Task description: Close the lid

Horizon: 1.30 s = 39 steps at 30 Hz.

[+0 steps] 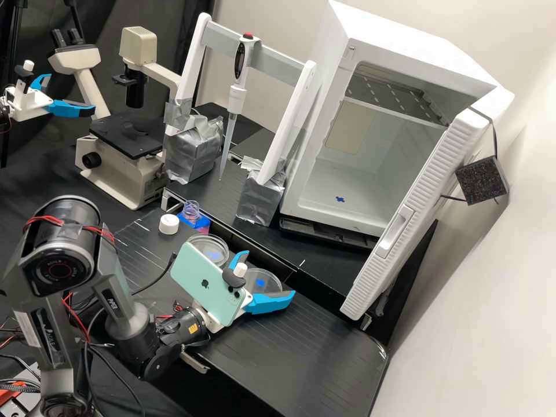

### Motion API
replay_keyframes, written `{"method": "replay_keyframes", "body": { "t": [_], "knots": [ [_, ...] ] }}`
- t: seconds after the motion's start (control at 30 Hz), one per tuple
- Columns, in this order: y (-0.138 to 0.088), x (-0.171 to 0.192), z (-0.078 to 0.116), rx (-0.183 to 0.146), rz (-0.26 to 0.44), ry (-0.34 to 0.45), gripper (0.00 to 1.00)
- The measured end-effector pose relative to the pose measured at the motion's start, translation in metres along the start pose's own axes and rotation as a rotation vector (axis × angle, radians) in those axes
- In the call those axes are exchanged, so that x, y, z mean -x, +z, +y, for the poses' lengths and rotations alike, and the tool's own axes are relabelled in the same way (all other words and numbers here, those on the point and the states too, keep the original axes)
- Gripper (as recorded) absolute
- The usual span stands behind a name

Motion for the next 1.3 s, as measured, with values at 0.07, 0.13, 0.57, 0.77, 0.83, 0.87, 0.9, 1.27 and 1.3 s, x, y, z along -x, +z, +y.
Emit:
{"method": "replay_keyframes", "body": {
  "t": [0.07,0.13,0.57,0.77,0.83,0.87,0.9,1.27,1.3],
  "knots": [
    [0.0004,-0.0002,-0.0002,-0.003,-0.002,0.000,0.00],
    [0.0000,-0.0007,-0.0003,-0.006,-0.003,0.004,0.00],
    [-0.0011,-0.0014,-0.0011,-0.008,0.001,0.003,0.00],
    [-0.0010,-0.0014,-0.0010,-0.009,0.000,0.004,0.00],
    [-0.0009,-0.0016,-0.0006,-0.006,-0.003,0.010,1.00],
    [-0.0015,-0.0021,-0.0008,0.000,-0.003,0.013,1.00],
    [-0.0020,-0.0026,-0.0012,0.012,-0.002,0.016,1.00],
    [-0.0058,0.0025,0.0006,0.048,-0.008,0.053,1.00],
    [-0.0060,0.0040,0.0022,0.049,-0.006,0.058,1.00]
  ]
}}
